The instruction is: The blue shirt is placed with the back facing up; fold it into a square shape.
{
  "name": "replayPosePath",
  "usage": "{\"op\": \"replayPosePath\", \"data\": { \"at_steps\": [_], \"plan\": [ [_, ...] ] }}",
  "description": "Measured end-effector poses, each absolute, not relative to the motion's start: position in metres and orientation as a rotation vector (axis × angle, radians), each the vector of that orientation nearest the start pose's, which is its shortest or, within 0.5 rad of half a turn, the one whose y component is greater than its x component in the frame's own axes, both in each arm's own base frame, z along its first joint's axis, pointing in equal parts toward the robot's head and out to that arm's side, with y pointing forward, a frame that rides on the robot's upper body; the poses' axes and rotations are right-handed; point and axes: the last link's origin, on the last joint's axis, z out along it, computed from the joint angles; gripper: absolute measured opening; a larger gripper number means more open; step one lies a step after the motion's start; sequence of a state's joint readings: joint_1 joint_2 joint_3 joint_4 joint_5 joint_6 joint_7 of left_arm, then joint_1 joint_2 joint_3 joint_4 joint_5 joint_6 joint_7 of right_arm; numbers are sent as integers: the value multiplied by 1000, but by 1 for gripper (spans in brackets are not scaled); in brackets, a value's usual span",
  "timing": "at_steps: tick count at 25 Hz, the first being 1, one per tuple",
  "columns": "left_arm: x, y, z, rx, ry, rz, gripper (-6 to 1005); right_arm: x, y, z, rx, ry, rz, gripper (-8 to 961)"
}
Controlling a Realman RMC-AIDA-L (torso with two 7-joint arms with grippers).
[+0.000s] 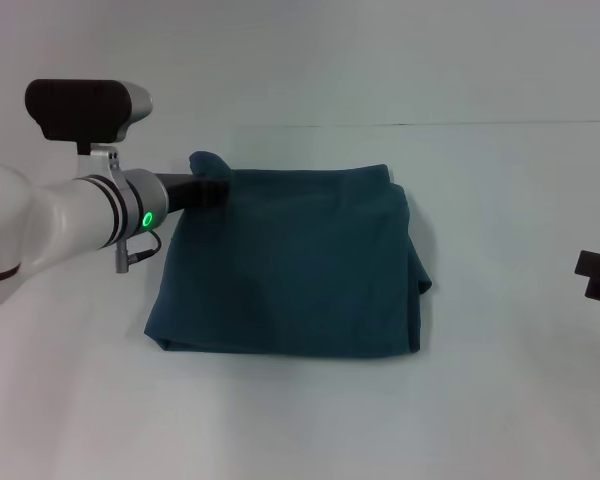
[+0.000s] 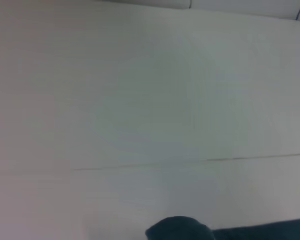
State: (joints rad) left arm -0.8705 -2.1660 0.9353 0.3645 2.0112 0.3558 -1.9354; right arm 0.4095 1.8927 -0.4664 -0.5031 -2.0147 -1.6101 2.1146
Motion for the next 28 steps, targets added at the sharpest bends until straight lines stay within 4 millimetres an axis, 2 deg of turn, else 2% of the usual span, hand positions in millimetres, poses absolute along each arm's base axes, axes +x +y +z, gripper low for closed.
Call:
{"op": "replayPosePath", "data": {
  "at_steps": [4, 10, 15, 28],
  "plan": [
    [-238, 454, -65, -1973, -1115, -300, 341, 345, 298, 76, -2095, 1810, 933, 883],
    [-238, 454, -64, -1970, -1115, -302, 111, 345, 299, 76, -2096, 1811, 928, 882],
    [-239, 455, -61, -1949, -1133, -320, 79, 346, 298, 76, -2096, 1812, 921, 883],
    [-253, 453, -51, -1864, -1206, -366, 78, 345, 300, 76, -2095, 1807, 919, 884]
  ]
}}
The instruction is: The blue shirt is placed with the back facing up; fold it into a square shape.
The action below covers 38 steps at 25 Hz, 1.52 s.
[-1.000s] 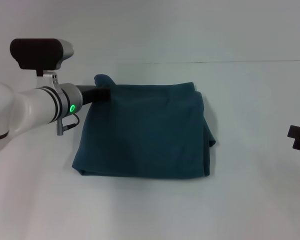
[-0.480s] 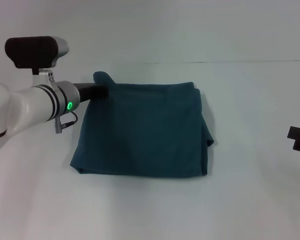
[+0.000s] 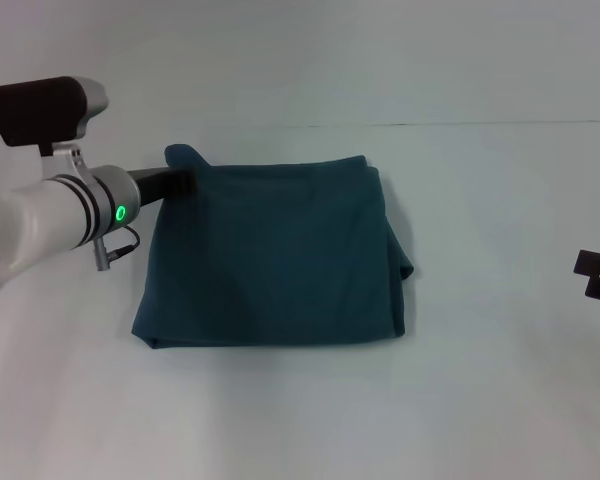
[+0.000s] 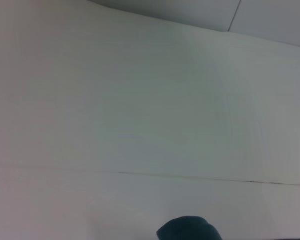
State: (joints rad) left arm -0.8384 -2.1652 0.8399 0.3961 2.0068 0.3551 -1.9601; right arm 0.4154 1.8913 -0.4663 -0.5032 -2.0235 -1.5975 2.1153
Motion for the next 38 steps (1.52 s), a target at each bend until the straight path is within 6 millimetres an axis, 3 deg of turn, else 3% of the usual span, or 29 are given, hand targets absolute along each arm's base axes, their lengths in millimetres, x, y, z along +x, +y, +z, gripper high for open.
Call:
{"op": "replayPosePath", "data": {
  "at_steps": [12, 17, 20, 36, 38],
  "plan": [
    [-253, 453, -50, -1877, -1183, -357, 79, 345, 301, 75, -2095, 1805, 916, 883],
    [-252, 454, -48, -1872, -1176, -361, 135, 346, 300, 75, -2093, 1808, 916, 883],
    [-252, 454, -47, -1872, -1174, -362, 308, 346, 300, 75, -2092, 1809, 916, 883],
    [-252, 455, -47, -1866, -1178, -365, 296, 346, 299, 75, -2091, 1812, 917, 883],
    [-252, 455, -47, -1864, -1180, -367, 240, 346, 300, 75, -2092, 1811, 917, 884]
  ]
}}
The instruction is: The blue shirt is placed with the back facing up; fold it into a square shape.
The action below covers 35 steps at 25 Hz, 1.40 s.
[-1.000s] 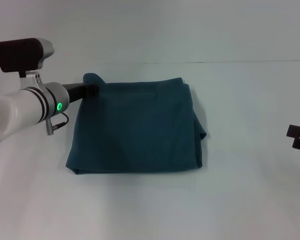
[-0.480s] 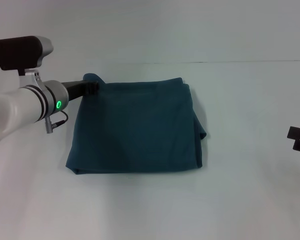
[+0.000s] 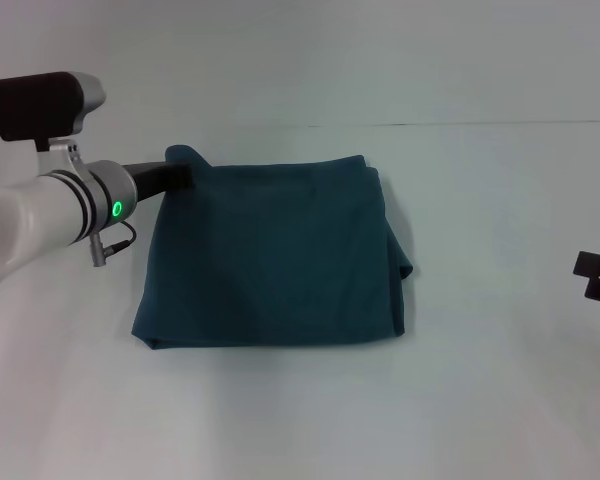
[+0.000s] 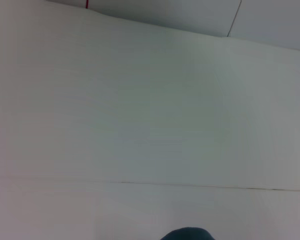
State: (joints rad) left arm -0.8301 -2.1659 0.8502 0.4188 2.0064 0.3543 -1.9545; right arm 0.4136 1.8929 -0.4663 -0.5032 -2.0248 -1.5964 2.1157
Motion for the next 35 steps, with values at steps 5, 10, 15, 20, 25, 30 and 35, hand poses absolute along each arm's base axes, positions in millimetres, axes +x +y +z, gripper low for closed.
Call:
{"op": "replayPosePath", "data": {
  "at_steps": [5, 10, 15, 20, 25, 30, 35],
  "plan": [
    [-253, 455, -46, -1859, -1186, -370, 111, 345, 301, 75, -2094, 1810, 918, 883],
    [-257, 453, -41, -1822, -1227, -422, 39, 346, 300, 75, -2091, 1812, 918, 882],
    [-266, 450, -35, -1776, -1267, -458, 39, 346, 299, 75, -2088, 1815, 917, 883],
    [-268, 448, -35, -1779, -1266, -453, 40, 345, 301, 75, -2092, 1812, 918, 884],
    [-268, 448, -35, -1789, -1254, -446, 40, 345, 301, 75, -2093, 1811, 918, 883],
    [-276, 449, -20, -1707, -1269, -484, 44, 346, 300, 75, -2090, 1811, 917, 883],
    [-283, 429, 14, -1666, -1382, -781, 104, 346, 300, 77, -2086, 1809, 928, 884]
  ]
}}
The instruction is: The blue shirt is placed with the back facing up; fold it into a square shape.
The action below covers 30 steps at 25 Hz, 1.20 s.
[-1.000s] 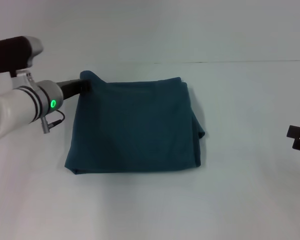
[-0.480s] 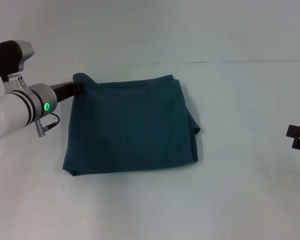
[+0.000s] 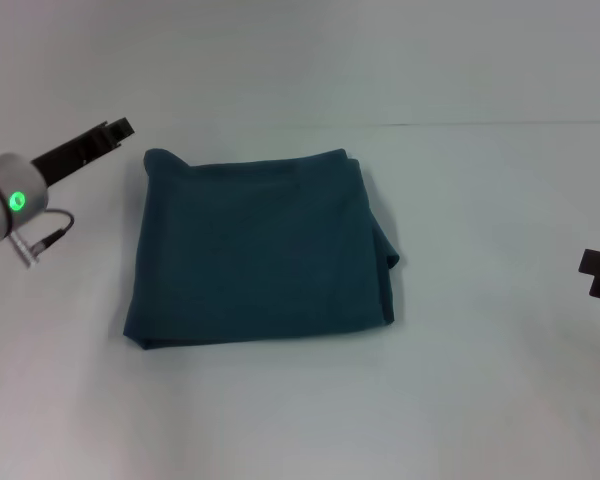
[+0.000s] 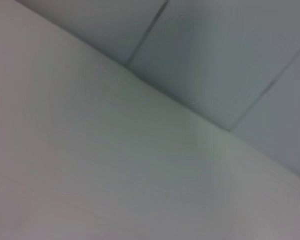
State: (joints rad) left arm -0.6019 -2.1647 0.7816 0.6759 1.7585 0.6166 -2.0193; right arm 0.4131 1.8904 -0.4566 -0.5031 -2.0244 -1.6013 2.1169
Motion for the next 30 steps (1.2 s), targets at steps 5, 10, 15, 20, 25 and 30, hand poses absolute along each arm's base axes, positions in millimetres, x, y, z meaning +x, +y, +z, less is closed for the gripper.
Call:
{"op": "replayPosePath", "data": {
  "at_steps": [5, 10, 15, 20, 25, 30],
  "plan": [
    [-288, 406, 22, -1722, -1501, -964, 256, 344, 302, 76, -2100, 1802, 923, 882],
    [-283, 377, 18, -1907, -1623, -1030, 541, 344, 304, 80, -2112, 1772, 898, 884],
    [-277, 339, 18, -2223, -1676, -936, 692, 335, 315, 84, -2206, 1693, 787, 882],
    [-279, 319, 35, -2396, -1604, -802, 750, 306, 338, 78, -2382, 1540, 654, 883],
    [-279, 310, 42, -2553, -1523, -569, 785, 269, 363, 58, -2572, 1379, 473, 884],
    [-278, 311, 41, -2631, -1471, -415, 785, 241, 384, 36, -2635, 1331, 322, 883]
  ]
}}
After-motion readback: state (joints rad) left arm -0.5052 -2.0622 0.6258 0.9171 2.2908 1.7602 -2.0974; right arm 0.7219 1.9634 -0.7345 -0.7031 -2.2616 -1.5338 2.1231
